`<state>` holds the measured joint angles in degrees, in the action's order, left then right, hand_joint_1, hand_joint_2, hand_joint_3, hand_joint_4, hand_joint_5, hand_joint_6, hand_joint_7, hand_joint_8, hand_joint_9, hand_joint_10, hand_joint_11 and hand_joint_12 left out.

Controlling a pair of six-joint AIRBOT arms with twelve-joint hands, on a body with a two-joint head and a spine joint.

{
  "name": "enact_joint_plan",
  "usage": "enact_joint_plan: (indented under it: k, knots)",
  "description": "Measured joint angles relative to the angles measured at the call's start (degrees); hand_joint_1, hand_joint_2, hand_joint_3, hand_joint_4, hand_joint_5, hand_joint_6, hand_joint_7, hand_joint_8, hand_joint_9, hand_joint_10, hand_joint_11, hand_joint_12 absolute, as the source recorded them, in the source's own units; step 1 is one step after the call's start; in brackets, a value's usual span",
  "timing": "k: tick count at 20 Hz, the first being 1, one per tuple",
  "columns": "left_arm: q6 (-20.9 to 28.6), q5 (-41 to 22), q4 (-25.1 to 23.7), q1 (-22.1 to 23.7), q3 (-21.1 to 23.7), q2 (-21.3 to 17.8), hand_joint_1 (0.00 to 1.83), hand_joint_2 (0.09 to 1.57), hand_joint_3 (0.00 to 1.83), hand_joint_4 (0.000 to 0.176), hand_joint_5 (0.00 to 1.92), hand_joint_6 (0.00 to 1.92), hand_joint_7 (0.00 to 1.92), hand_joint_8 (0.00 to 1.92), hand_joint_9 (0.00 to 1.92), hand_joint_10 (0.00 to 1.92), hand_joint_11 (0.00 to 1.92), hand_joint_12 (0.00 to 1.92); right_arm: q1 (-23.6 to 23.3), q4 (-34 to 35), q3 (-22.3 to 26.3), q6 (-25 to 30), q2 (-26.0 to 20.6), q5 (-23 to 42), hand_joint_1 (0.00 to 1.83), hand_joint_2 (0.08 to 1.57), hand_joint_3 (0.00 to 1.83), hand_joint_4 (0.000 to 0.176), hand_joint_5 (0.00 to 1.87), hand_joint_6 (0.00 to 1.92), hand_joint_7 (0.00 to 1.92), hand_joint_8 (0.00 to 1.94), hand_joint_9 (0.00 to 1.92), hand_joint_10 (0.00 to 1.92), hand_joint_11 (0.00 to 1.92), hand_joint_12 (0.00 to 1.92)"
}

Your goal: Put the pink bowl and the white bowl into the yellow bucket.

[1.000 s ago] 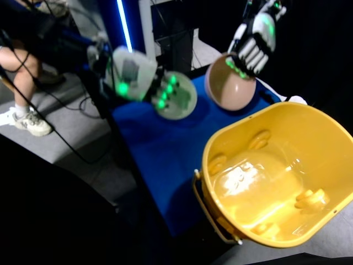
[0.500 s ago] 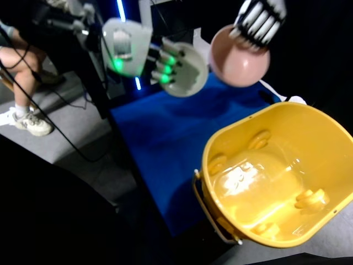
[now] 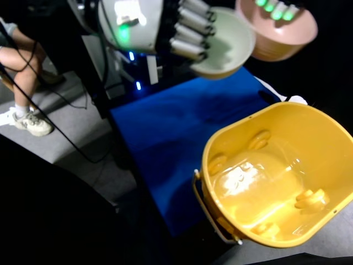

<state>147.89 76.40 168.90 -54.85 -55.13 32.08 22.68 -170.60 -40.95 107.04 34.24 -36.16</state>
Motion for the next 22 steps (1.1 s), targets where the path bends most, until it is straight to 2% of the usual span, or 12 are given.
enact_joint_plan:
  k: [3, 6, 7, 9, 10, 12, 14, 15, 17, 19, 20, 22]
  knots:
    - [0.0, -2.2, -0.6, 7.8, -3.1, 2.8, 1.21, 1.19, 0.00, 0.000, 0.84, 1.05, 0.86, 1.36, 0.81, 0.93, 0.63, 1.43, -7.0, 0.0, -3.3, -6.5, 1.5, 4.4, 1.48, 1.19, 0.00, 0.000, 0.74, 1.38, 0.72, 1.17, 0.79, 1.23, 0.63, 1.67]
    - [2.2, -9.0, -2.2, 18.1, -8.3, 7.9, 1.21, 1.19, 0.00, 0.000, 0.82, 1.07, 0.86, 1.37, 0.81, 0.92, 0.63, 1.43, -9.7, 0.0, -6.9, -7.3, 3.7, 6.0, 1.47, 1.20, 0.00, 0.000, 0.73, 1.40, 0.72, 1.21, 0.78, 1.28, 0.57, 1.70]
    - [3.8, -12.8, -4.6, 22.6, -10.5, 10.3, 1.35, 1.14, 0.00, 0.000, 0.84, 0.91, 0.94, 1.12, 0.97, 1.24, 0.87, 1.49, -10.5, 0.0, -9.1, -7.5, 4.6, 8.1, 1.48, 1.20, 0.00, 0.000, 0.72, 1.37, 0.74, 1.21, 0.78, 1.30, 0.56, 1.70]
    - [6.6, -18.5, -10.5, 29.0, -13.9, 14.0, 1.47, 1.14, 0.00, 0.000, 0.80, 1.05, 0.89, 1.09, 0.91, 1.22, 0.77, 1.64, -11.9, 0.0, -12.5, -7.8, 6.1, 10.5, 1.48, 1.19, 0.00, 0.000, 0.71, 1.32, 0.78, 1.20, 0.84, 1.27, 0.57, 1.69]
    - [9.3, -24.0, -17.2, 34.4, -16.8, 17.3, 1.38, 1.13, 0.00, 0.000, 0.87, 0.90, 0.94, 1.09, 0.95, 1.36, 0.77, 1.61, -13.6, 0.0, -15.2, -7.8, 7.7, 11.9, 1.49, 1.19, 0.00, 0.000, 0.67, 1.31, 0.80, 1.23, 0.88, 1.24, 0.55, 1.68]
    - [9.7, -27.3, -17.7, 36.4, -18.2, 19.2, 1.37, 1.14, 0.00, 0.000, 0.83, 1.02, 0.94, 1.04, 0.92, 1.35, 0.75, 1.61, -15.2, 0.0, -17.8, -7.7, 9.2, 13.9, 1.48, 1.20, 0.00, 0.000, 0.64, 1.36, 0.78, 1.29, 0.85, 1.25, 0.52, 1.71]
    - [9.8, -29.0, -18.0, 36.9, -20.7, 20.4, 1.36, 1.18, 0.00, 0.000, 0.76, 1.06, 0.88, 1.18, 0.84, 1.47, 0.67, 1.72, -15.8, 0.0, -21.6, -7.8, 11.9, 14.4, 1.49, 1.20, 0.00, 0.000, 0.66, 1.33, 0.80, 1.29, 0.86, 1.23, 0.53, 1.68]
    - [9.8, -30.7, -17.9, 36.9, -22.2, 21.1, 1.26, 1.17, 0.00, 0.000, 0.83, 1.06, 0.92, 1.23, 0.98, 1.46, 0.91, 1.73, -15.7, 0.0, -23.5, -7.8, 13.4, 15.4, 1.49, 1.19, 0.00, 0.000, 0.66, 1.34, 0.80, 1.24, 0.88, 1.17, 0.58, 1.69]
    - [9.7, -33.7, -16.6, 36.9, -24.1, 22.4, 1.23, 1.16, 0.00, 0.000, 0.84, 1.09, 0.96, 1.20, 1.10, 1.31, 1.01, 1.68, -15.7, 0.0, -25.7, -7.8, 15.5, 17.1, 1.48, 1.19, 0.00, 0.000, 0.71, 1.37, 0.75, 1.24, 0.83, 1.23, 0.57, 1.67]
    - [9.7, -35.1, -16.1, 36.9, -26.0, 24.4, 1.37, 1.14, 0.00, 0.000, 0.86, 0.93, 0.91, 1.10, 0.96, 1.40, 0.87, 1.72, -15.7, 0.0, -27.5, -7.8, 17.3, 18.1, 1.49, 1.13, 0.00, 0.000, 0.88, 1.22, 0.91, 1.04, 0.95, 1.07, 0.63, 1.56]
    - [9.8, -35.5, -15.6, 36.9, -27.3, 25.7, 1.46, 1.15, 0.00, 0.000, 0.82, 1.04, 0.84, 1.11, 0.92, 1.26, 0.73, 1.72, -15.7, 0.0, -28.9, -7.8, 18.4, 18.5, 1.40, 1.12, 0.00, 0.000, 0.92, 1.17, 0.95, 0.99, 0.89, 1.18, 0.60, 1.53]
    - [10.9, -36.7, -14.6, 36.0, -29.5, 27.5, 1.48, 1.17, 0.00, 0.000, 0.75, 1.13, 0.80, 1.17, 0.89, 1.26, 0.69, 1.76, -15.7, 0.0, -31.0, -7.8, 19.5, 19.9, 1.49, 1.10, 0.00, 0.000, 0.92, 1.09, 0.96, 0.93, 0.97, 1.03, 0.76, 1.55]
